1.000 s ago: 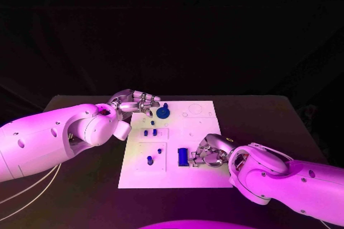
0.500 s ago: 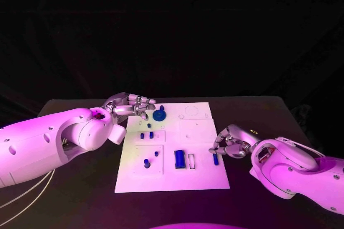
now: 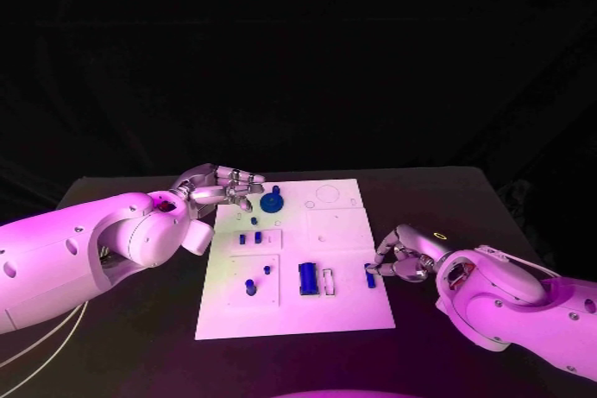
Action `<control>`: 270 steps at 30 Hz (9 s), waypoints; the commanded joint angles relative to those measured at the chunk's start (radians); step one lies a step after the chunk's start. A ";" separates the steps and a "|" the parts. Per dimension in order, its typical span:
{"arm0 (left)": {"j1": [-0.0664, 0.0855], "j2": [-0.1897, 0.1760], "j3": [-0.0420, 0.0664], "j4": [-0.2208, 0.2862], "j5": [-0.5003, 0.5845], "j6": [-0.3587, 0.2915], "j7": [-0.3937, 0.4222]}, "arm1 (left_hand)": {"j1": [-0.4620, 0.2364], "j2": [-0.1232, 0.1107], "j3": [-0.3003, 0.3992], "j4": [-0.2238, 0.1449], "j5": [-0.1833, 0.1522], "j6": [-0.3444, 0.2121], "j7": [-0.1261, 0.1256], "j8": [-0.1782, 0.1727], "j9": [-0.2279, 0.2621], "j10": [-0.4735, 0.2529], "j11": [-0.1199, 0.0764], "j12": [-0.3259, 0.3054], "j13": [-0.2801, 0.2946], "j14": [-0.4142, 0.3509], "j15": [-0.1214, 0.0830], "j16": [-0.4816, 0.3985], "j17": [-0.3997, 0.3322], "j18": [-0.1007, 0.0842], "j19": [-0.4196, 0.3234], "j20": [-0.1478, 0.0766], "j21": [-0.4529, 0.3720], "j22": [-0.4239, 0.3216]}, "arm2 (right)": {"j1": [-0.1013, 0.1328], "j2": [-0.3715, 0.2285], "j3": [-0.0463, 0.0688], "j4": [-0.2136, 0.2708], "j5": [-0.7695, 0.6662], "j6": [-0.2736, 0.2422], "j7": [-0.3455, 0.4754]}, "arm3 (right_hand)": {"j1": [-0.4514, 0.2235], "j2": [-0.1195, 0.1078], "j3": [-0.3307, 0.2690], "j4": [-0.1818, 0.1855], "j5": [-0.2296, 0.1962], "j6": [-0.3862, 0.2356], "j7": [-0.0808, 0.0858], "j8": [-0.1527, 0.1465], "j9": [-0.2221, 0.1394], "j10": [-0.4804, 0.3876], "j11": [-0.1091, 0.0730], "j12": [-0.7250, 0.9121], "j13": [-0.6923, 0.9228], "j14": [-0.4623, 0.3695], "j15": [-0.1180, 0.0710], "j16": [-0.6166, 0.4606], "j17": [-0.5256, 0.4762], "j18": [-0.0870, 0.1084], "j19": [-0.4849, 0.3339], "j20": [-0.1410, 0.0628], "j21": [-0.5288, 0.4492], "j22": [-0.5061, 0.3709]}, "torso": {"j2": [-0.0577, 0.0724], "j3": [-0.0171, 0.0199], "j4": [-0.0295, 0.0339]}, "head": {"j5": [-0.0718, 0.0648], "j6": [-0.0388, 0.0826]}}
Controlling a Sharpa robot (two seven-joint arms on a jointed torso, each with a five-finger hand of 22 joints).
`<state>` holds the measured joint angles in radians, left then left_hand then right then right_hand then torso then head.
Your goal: Assemble the parts on the task board
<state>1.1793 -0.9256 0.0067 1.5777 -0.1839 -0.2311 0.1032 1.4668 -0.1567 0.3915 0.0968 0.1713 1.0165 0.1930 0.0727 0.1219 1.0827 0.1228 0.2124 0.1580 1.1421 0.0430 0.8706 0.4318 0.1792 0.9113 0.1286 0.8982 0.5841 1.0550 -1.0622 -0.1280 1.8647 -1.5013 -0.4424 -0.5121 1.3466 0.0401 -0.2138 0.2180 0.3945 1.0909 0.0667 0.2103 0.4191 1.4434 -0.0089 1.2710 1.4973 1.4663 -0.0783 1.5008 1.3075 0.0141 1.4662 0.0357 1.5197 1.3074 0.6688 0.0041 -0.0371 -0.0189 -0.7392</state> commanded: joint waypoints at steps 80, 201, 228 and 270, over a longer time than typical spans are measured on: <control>0.000 0.001 0.000 0.005 -0.005 0.028 0.007 | -0.001 0.007 -0.005 -0.002 0.002 -0.006 -0.001 0.005 -0.001 -0.009 -0.002 0.008 0.000 -0.008 -0.001 0.004 -0.003 0.005 -0.001 0.007 -0.008 -0.003 | -0.030 0.106 0.002 0.033 -0.001 -0.023 -0.109 | 0.099 -0.170 0.374 0.057 0.230 0.053 -0.024 -0.004 0.064 0.013 -0.023 -0.005 -0.135 0.079 -0.012 0.008 0.143 -0.009 0.095 -0.013 0.030 0.257 | 0.000 -0.0006 0.0010 | -0.007 -0.072; -0.118 0.161 -0.016 -0.239 0.253 -0.115 0.291 | -0.539 0.157 -0.266 -0.002 -0.062 -0.417 -0.095 -0.073 -0.122 -0.458 0.004 -0.212 -0.158 -0.567 0.068 -0.871 -0.432 -0.076 -0.458 0.055 -0.805 -0.584 | 0.107 0.371 0.015 -0.635 1.239 0.115 0.856 | -0.435 -0.040 0.214 -0.125 -0.264 -0.482 0.061 -0.210 -0.329 -0.769 0.111 -1.271 -1.497 -0.781 0.163 -1.501 -1.307 0.110 -0.927 0.126 -1.520 -1.019 | -0.120 -0.0223 0.0019 | 0.021 0.090; -0.129 0.146 -0.007 -0.008 0.184 -0.539 0.417 | -1.166 0.157 -0.391 -0.097 -0.171 -0.822 -0.193 -0.073 -0.122 -0.880 -0.123 -0.212 -0.158 -0.956 -0.043 -0.871 -0.432 -0.179 -0.766 -0.129 -0.898 -0.584 | -0.005 0.282 0.128 -0.295 1.501 -0.328 1.032 | -1.051 -0.040 0.214 -0.218 -0.394 -0.894 -0.067 -0.210 -0.419 -1.226 0.009 -1.271 -1.497 -1.245 0.078 -1.501 -1.307 -0.014 -1.290 -0.036 -1.520 -1.214 | -0.125 -0.0041 0.0371 | 0.019 0.139; -0.129 0.146 -0.007 -0.008 0.184 -0.539 0.417 | -1.467 0.157 -0.391 -0.097 -0.171 -1.017 -0.193 -0.073 -0.122 -1.083 -0.123 -0.212 -0.158 -1.142 -0.043 -0.871 -0.432 -0.179 -0.911 -0.129 -0.898 -0.584 | -0.005 0.282 0.128 -0.295 1.501 -0.328 1.032 | -1.347 -0.040 0.214 -0.218 -0.394 -1.091 -0.067 -0.210 -0.419 -1.443 0.009 -1.271 -1.497 -1.466 0.078 -1.501 -1.307 -0.014 -1.466 -0.036 -1.520 -1.307 | -0.125 -0.0041 0.0371 | 0.019 0.139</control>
<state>1.0496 -0.7811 -0.0012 1.5675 0.0103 -0.7678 0.5026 0.0076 0.0000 0.0051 0.0002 0.0050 0.0054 -0.0001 0.0068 0.0008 0.0052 -0.0002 0.0058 0.0013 0.0054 0.0002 0.0066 0.0017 0.0149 0.0038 0.0000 0.0036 0.0013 1.0503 -0.7802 -0.0005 1.5685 0.0057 -0.7739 0.5049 0.0067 0.0009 0.0003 0.0040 0.0050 0.0036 -0.0002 0.0033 0.0015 0.0054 0.0000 0.0039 0.0012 0.0050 -0.0002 0.0039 0.0009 0.0063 0.0047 -0.0004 0.0049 0.0010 0.5442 0.0000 0.0000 0.0000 -0.5999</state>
